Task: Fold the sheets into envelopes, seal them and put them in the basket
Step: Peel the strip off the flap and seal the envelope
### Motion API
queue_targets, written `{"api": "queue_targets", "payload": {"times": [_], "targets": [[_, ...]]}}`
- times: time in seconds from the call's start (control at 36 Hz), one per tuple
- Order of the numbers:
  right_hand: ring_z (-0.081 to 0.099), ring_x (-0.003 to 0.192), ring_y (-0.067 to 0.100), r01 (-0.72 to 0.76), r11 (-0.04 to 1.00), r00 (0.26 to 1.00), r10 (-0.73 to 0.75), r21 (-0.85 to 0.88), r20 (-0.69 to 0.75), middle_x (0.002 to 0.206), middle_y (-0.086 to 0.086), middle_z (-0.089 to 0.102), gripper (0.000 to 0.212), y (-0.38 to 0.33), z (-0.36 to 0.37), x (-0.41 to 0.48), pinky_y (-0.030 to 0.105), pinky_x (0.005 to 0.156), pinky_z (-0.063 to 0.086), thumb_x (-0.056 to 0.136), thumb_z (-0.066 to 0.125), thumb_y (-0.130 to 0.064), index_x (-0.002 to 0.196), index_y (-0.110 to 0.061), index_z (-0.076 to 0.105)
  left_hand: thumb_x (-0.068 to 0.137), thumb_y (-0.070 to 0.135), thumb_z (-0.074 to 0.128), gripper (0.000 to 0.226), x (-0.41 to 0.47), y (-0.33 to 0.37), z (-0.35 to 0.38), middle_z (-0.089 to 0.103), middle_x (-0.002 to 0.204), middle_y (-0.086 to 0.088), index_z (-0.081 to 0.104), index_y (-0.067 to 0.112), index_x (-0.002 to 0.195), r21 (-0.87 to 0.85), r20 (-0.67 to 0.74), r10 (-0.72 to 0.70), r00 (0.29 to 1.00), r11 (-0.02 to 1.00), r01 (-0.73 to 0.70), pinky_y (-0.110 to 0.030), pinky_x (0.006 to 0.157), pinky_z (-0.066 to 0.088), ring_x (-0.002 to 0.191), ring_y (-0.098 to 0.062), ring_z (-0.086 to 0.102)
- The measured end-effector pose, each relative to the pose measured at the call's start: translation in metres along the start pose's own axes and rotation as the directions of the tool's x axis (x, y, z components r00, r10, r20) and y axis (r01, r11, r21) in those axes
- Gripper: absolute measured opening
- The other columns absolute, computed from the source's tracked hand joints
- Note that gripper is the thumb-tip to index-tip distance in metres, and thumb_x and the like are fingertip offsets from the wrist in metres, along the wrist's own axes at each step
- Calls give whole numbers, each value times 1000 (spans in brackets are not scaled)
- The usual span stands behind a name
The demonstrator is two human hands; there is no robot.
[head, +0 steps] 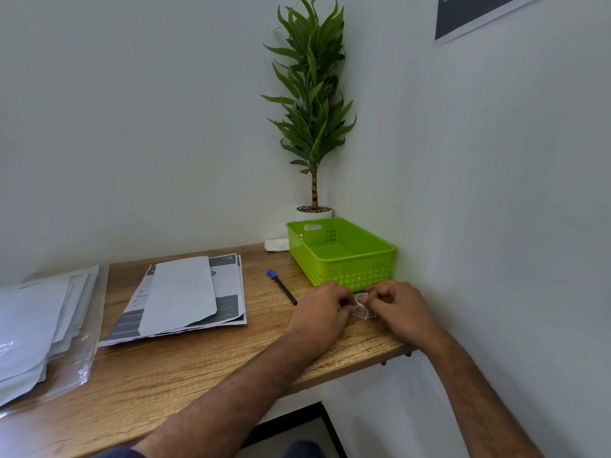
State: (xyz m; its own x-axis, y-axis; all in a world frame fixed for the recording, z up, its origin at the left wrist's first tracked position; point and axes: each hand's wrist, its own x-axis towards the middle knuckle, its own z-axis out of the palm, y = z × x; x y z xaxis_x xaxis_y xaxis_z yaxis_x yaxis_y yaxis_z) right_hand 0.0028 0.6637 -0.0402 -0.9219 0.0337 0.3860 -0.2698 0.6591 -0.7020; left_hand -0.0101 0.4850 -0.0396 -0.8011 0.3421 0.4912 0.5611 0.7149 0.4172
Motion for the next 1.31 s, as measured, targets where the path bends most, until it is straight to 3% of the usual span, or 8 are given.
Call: {"api": "queue_targets", "payload": {"times": [0.19, 0.36, 0.67, 0.78, 0.94, 1.03, 1.14, 1.31], "targets": [[62, 92, -2, -3, 1000, 1000, 3, -23, -1, 95, -10, 72, 25, -3, 0, -2, 28, 80, 45, 89, 70, -22, 64, -18, 70, 94, 28, 62, 9, -1, 1, 0, 65, 108, 6, 69, 24, 98, -17, 11, -9, 1000, 1000, 10, -34, 88, 49, 100, -14, 57], [64, 88, 1, -8, 1000, 1000, 8, -19, -1, 95, -2, 75, 25, -6, -1, -3, 14, 70, 43, 90, 69, -21, 67, -13, 71, 94, 30, 60, 10, -3, 3, -1, 65, 108, 5, 67, 23, 97, -13, 13, -18, 1000, 1000, 18, -34, 87, 49, 99, -15, 57], [69, 88, 9, -31, 999, 1000, 31, 43, 0, 82, -5, 76, 34, -7, -2, -4, 32, 79, 53, 88, 72, -25, 55, -28, 68, 89, 26, 52, 16, -7, 7, -8, 62, 79, -2, 59, 15, 80, -144, -37, -83, 996, 987, 77, -44, 70, 50, 77, -19, 57], [68, 84, 6, -37, 994, 999, 38, 101, -14, 86, -7, 76, 20, -11, -2, -4, 37, 81, 55, 91, 69, -32, 73, -27, 78, 89, 27, 58, 10, -8, 6, -14, 64, 81, 4, 63, 20, 83, -190, -54, -90, 995, 979, 78, -34, 65, 49, 69, -10, 54], [64, 100, 8, 118, 981, 949, -66, 153, -309, 97, -11, 72, 7, -10, 8, -5, 40, 88, 52, 87, 75, -24, 81, -28, 75, 89, 30, 64, 5, -17, -15, -44, 65, 86, 12, 64, 26, 86, -230, -85, -30, 996, 973, 10, -14, 60, 37, 65, 3, 52], [63, 87, 11, 276, 941, 905, -186, 197, -383, 82, -10, 67, 15, -40, 21, -9, 38, 77, 52, 87, 71, -34, 75, -26, 69, 86, 29, 67, 8, -17, -32, -69, 64, 79, 12, 64, 24, 82, -247, -143, -14, 990, 969, -22, -22, 60, 40, 62, 1, 52], [59, 73, 10, 420, 885, 888, -356, 199, -290, 72, -6, 63, 20, -109, 55, 8, 18, 64, 41, 90, 65, -32, 73, -22, 67, 84, 28, 72, 15, -10, -56, -110, 57, 64, 14, 60, 23, 76, -210, -187, -26, 982, 978, -14, -18, 56, 36, 55, 5, 49], [60, 67, 3, 346, 847, 938, -324, 405, -123, 71, -6, 69, 10, -187, 133, 89, 24, 65, 49, 91, 68, -19, 82, -17, 72, 82, 24, 74, 10, 12, -132, -171, 70, 76, 5, 65, 19, 78, -130, -281, -173, 944, 981, 141, -23, 66, 46, 69, -8, 62]]}}
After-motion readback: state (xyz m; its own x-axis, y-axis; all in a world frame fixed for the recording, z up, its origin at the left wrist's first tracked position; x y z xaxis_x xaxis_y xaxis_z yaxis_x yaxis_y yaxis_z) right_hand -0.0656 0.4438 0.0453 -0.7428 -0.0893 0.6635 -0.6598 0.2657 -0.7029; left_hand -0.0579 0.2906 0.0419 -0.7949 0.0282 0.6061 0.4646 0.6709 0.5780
